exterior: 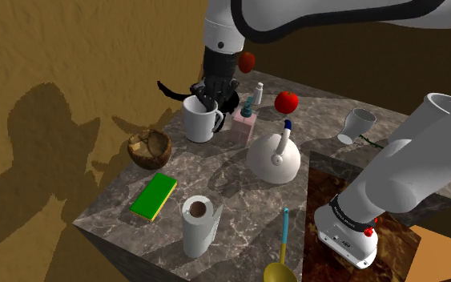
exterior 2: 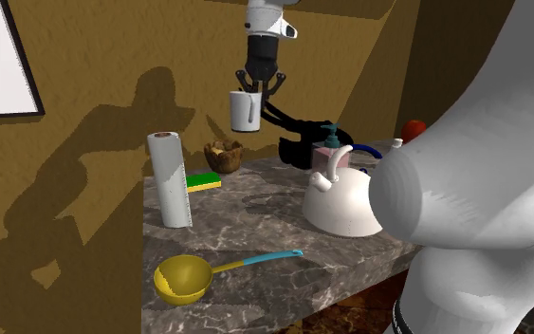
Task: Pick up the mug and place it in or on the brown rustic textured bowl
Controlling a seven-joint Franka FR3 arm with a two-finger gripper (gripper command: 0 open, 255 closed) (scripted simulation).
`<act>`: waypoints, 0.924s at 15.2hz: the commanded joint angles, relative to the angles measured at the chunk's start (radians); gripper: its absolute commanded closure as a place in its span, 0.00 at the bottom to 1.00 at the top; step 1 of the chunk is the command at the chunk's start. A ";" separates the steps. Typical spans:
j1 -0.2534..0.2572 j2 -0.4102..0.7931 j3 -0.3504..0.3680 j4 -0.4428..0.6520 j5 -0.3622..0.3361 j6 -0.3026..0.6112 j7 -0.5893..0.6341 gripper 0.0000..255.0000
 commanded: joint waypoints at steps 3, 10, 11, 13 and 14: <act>0.006 0.182 0.040 0.196 -0.086 -0.027 0.078 1.00; 0.110 0.535 0.061 0.648 -0.267 -0.164 0.204 1.00; 0.110 0.532 0.058 0.632 -0.265 -0.149 0.202 1.00; 0.107 0.529 0.056 0.600 -0.263 -0.121 0.201 1.00; 0.105 0.528 0.056 0.585 -0.263 -0.107 0.200 1.00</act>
